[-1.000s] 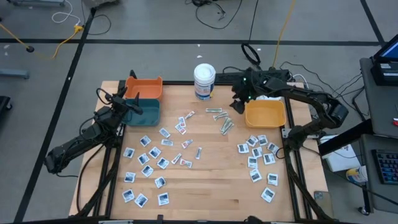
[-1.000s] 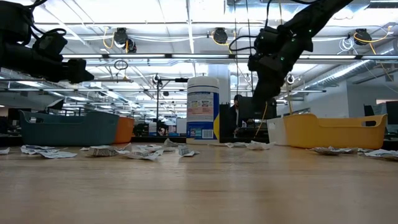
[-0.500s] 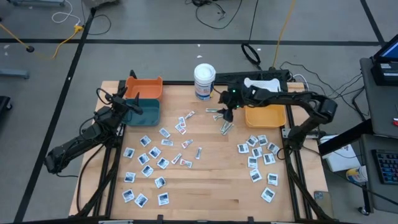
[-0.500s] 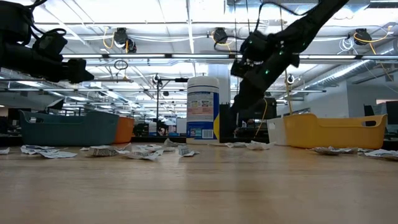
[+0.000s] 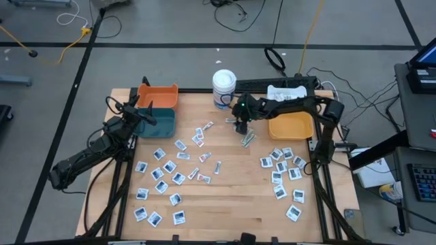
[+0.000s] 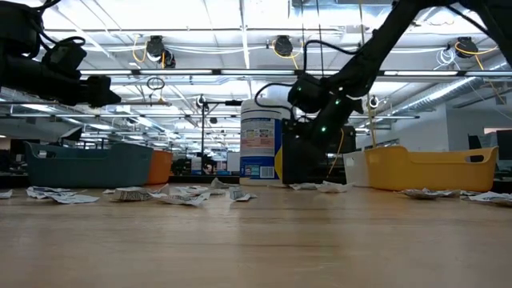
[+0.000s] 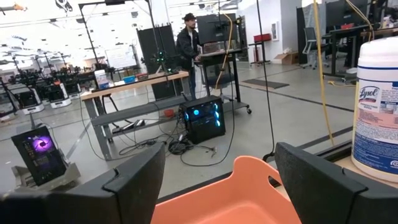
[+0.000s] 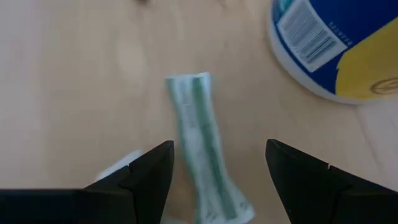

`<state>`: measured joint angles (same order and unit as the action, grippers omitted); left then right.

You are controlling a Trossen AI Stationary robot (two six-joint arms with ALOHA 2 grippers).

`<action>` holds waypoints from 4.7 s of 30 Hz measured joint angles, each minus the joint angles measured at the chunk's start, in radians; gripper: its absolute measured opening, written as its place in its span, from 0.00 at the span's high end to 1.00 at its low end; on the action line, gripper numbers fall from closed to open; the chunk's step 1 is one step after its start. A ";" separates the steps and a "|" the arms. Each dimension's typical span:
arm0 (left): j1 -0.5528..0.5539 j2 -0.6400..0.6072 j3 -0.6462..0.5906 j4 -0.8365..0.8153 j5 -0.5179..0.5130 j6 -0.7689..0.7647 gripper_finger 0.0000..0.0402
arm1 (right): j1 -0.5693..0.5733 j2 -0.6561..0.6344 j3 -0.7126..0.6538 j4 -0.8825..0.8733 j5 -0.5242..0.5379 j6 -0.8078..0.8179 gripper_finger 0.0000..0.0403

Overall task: Pick & Place First Aid Supplies
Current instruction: Put the green bandage into the white bin

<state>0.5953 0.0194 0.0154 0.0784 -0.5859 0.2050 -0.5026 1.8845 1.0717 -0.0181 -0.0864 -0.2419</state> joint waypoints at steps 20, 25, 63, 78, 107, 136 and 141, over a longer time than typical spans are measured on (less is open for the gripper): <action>0.000 0.000 0.000 0.000 0.000 0.000 0.23 | 0.014 0.026 0.014 -0.021 -0.047 0.100 0.97; 0.000 0.000 0.000 0.000 0.000 0.000 0.23 | 0.026 0.014 0.012 -0.026 -0.045 0.131 0.98; 0.000 0.000 0.000 0.000 0.000 0.000 0.23 | 0.009 -0.570 -0.105 -0.520 0.690 0.781 1.00; 0.000 0.000 0.000 0.000 0.000 0.000 0.23 | -0.393 -0.568 -0.169 -0.517 0.524 0.698 1.00; 0.000 0.000 0.000 0.000 0.000 0.000 0.23 | -0.505 -0.375 -0.169 -0.464 0.347 0.719 0.60; 0.000 0.000 0.000 0.000 0.000 0.000 0.23 | -0.318 -0.407 0.109 -0.665 0.063 0.227 0.50; 0.000 0.000 0.000 0.000 0.000 0.000 0.23 | -0.257 -0.407 0.112 -0.751 0.022 0.175 0.50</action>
<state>0.5951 0.0193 0.0155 0.0781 -0.5861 0.2050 -0.7598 1.4776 1.1835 -0.7687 -0.0648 -0.0669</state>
